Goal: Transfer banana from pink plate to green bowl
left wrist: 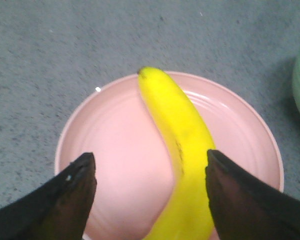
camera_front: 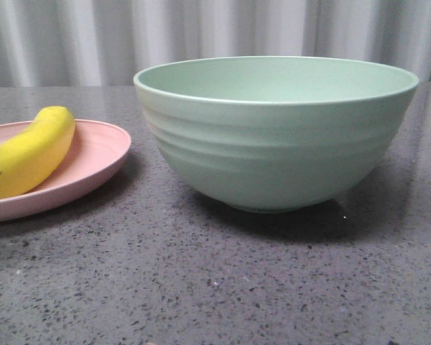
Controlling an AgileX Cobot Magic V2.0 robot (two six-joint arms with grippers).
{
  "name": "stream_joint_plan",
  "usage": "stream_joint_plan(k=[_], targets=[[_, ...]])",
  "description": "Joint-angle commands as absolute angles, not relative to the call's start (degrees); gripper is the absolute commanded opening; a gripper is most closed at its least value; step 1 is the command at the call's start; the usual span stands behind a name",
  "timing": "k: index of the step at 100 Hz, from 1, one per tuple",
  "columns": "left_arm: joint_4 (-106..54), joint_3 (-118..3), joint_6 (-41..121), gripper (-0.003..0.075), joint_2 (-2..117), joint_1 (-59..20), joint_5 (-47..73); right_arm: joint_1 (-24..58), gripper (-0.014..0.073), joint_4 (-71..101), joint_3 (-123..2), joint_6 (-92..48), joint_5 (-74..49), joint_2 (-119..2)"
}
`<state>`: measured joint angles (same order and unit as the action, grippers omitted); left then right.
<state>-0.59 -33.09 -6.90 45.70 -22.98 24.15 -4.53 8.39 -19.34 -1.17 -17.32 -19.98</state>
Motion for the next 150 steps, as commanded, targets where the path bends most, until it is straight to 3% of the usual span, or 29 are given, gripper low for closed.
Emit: stream_joint_plan(k=[1, 36, 81, 114, 150], targets=[[-1.1, -36.8, -6.8, 0.0422, 49.8, -25.2, 23.6, -4.8, -0.0071, 8.5, -21.4, -1.5, -12.9, -20.9], [-1.6, -41.2, -6.7, 0.0421, 63.6, -29.0, 23.9, -4.8, -0.0071, 8.5, -21.4, -1.5, -13.7, -20.9], [-1.8, -41.3, -6.7, 0.0414, 68.2, -29.1, 23.9, -4.8, -0.0071, 8.5, -21.4, -1.5, -15.1, -20.9], [-1.8, -41.3, -6.7, 0.0160, 68.2, -29.1, 22.8, -4.8, -0.0071, 8.5, -21.4, -1.5, -15.4, -20.9], [-2.0, -47.3, -6.1, 0.0145, 64.8, -34.1, 24.5, -4.7, -0.0071, 8.5, -29.4, -7.7, -26.2, -23.6]])
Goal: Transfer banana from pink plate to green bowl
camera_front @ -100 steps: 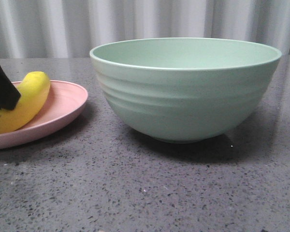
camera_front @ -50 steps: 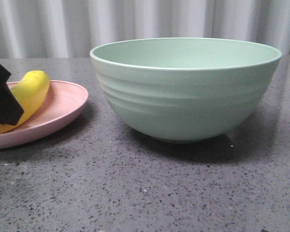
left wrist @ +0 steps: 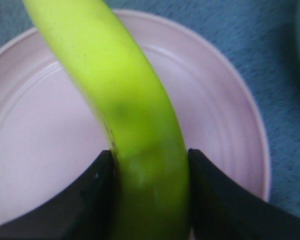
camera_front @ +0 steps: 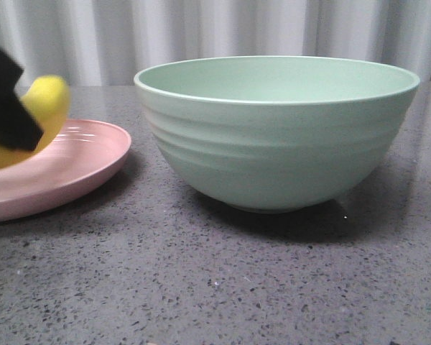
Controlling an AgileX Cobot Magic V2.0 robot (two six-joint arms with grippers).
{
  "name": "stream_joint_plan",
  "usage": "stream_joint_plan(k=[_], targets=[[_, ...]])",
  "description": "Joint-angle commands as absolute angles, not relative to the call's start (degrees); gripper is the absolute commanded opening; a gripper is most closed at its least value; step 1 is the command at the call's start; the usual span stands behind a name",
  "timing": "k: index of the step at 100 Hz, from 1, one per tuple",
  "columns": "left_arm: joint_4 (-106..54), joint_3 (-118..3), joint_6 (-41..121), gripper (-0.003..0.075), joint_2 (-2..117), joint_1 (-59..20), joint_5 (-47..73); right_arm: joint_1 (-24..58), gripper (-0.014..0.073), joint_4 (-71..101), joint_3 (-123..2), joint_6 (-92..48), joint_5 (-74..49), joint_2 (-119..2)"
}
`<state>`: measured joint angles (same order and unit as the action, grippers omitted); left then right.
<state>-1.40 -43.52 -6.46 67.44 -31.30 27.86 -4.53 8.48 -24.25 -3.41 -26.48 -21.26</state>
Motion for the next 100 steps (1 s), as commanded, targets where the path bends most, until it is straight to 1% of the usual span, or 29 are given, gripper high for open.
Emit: stream_joint_plan(k=[1, 16, 25, 32, 37, 42, 47, 50, 54, 67, 81, 100], targets=[[-2.0, -47.7, -6.1, 0.0145, 64.6, -34.6, 24.5, -4.5, -0.0071, 8.5, -29.8, -7.8, -26.7, -24.0], [-2.0, -52.0, -6.1, 0.0145, 63.0, -40.8, 24.7, -2.4, -0.0069, 12.7, -38.1, -8.0, -32.5, -29.4], [-2.0, -54.3, -6.1, 0.0145, 62.9, -44.6, 24.7, -0.7, -0.0020, 17.8, -42.3, -9.6, -36.3, -33.7], [-2.0, -55.2, -6.1, 0.0145, 62.9, -47.4, 24.6, 1.1, 0.0063, 22.8, -45.1, -10.8, -37.8, -36.9], [-2.1, -55.3, -6.1, 0.0145, 62.9, -49.3, 24.0, 2.6, 0.0148, 26.7, -47.0, -13.4, -38.5, -39.0], [-2.1, -55.3, -6.1, 0.0145, 62.9, -51.1, 23.6, 4.3, 0.0255, 30.2, -48.2, -14.5, -38.6, -41.2], [-2.1, -55.3, -6.1, 0.0145, 63.1, -52.7, 23.3, 6.4, 0.0335, 33.3, -49.3, -14.5, -38.0, -43.6], [-2.1, -55.3, -6.1, 0.0145, 63.3, -53.6, 23.3, 7.7, 0.0375, 35.6, -50.0, -14.5, -37.6, -45.1], [-2.1, -55.3, -6.1, 0.0145, 63.6, -54.4, 23.2, 9.0, 0.0398, 37.7, -50.5, -14.5, -36.9, -46.7], [-2.3, -55.3, -6.1, 0.0145, 65.1, -57.0, 23.2, 13.6, 0.0405, 44.3, -51.9, -14.5, -33.2, -51.8], [-2.4, -55.3, -6.1, 0.0145, 65.6, -59.2, 22.9, 18.1, 0.0405, 47.6, -52.9, -14.5, -28.5, -57.0], [-3.0, -55.3, -6.1, 0.0145, 66.2, -59.9, 22.2, 22.2, 0.0405, 50.3, -55.3, -14.5, -25.8, -63.7]])
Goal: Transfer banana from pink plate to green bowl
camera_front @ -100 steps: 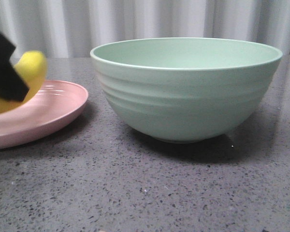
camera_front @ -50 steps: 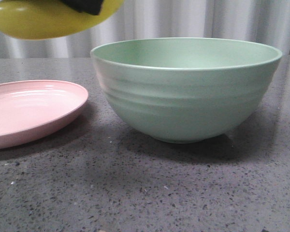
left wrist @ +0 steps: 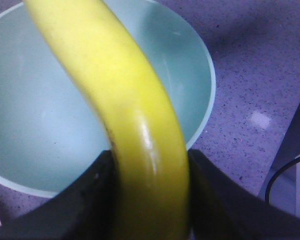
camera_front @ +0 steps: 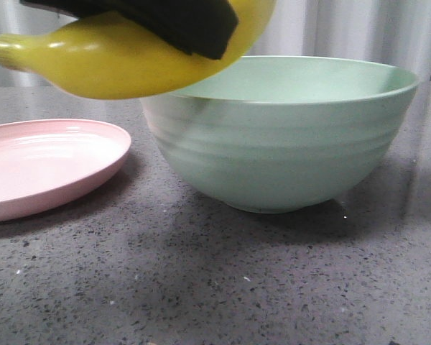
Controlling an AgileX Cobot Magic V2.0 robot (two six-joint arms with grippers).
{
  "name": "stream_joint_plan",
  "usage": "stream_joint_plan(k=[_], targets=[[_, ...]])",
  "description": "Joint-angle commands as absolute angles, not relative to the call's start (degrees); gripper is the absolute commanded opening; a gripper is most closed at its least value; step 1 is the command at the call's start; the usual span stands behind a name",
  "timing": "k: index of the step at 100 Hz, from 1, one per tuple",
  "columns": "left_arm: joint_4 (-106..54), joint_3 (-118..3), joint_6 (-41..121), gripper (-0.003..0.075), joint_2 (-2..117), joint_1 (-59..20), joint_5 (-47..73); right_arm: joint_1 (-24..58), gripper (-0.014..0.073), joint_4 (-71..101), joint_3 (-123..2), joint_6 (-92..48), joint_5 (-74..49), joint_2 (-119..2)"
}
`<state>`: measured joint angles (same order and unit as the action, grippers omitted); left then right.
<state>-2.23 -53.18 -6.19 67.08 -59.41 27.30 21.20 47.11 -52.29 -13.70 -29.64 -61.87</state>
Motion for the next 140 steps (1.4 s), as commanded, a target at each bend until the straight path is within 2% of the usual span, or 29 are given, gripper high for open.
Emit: stream_joint_plan(k=[1, 44, 51, 61, 73, 81, 110, 140], targets=[[-3.0, -55.3, -6.1, 0.0145, 66.2, -59.9, 22.2, 22.2, 0.0405, 50.4, -55.4, -14.5, -25.8, -64.2], [-3.0, -55.3, -6.1, 0.0145, 66.2, -59.9, 22.2, 22.4, 0.0385, 52.5, -56.9, -14.5, -26.2, -70.6], [-3.0, -55.3, -6.1, 0.0146, 66.2, -59.9, 22.2, 22.4, 0.0316, 52.5, -56.9, -14.5, -26.3, -70.6], [-3.0, -55.3, -6.1, 0.0167, 66.2, -59.9, 22.2, 22.4, 0.0154, 52.5, -56.9, -14.5, -26.7, -70.6], [-3.0, -55.3, -6.1, 0.0258, 66.2, -59.9, 22.2, 22.4, -0.0009, 52.5, -56.9, -14.5, -26.7, -70.6], [-3.0, -55.3, -6.1, 0.0307, 66.2, -59.9, 22.2, 22.4, -0.0072, 52.5, -56.9, -14.5, -26.6, -70.6], [1.5, -59.6, -6.1, 0.0318, 66.1, -59.7, 26.4, 22.3, -0.0071, 50.7, -61.9, -17.6, -25.9, -69.3], [2.1, -63.5, -6.1, 0.0317, 66.1, -59.7, 26.9, 17.1, -0.0071, 29.2, -66.2, -17.6, -20.8, -67.3]])
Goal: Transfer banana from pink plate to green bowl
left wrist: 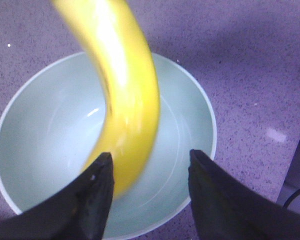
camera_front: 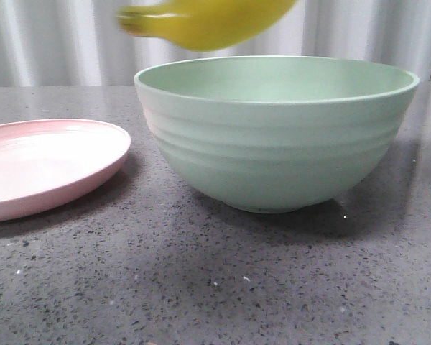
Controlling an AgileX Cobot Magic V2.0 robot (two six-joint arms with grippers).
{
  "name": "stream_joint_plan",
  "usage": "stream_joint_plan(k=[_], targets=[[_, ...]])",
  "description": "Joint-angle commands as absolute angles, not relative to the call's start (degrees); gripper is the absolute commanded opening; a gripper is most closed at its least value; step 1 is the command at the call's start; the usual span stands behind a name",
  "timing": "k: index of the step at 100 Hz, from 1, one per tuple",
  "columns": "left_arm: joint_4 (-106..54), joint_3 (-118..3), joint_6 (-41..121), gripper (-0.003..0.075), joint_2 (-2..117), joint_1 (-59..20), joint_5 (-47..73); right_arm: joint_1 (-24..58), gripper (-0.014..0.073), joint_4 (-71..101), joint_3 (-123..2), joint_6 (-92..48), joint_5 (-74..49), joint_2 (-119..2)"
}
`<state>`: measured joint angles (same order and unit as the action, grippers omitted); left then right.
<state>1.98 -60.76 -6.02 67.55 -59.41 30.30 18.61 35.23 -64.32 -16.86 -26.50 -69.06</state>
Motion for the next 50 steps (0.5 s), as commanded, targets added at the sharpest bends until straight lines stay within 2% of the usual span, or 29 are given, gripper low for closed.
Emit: stream_joint_plan(k=[1, 50], targets=[[2.1, -63.5, -6.1, 0.0317, 66.1, -59.7, 26.9, 16.9, -0.0071, 28.8, -66.2, -17.6, -20.5, -67.5], [2.1, -63.6, -6.1, 0.0317, 66.1, -59.7, 26.7, 20.4, -0.0057, 26.3, -65.2, -17.6, -20.4, -76.2]])
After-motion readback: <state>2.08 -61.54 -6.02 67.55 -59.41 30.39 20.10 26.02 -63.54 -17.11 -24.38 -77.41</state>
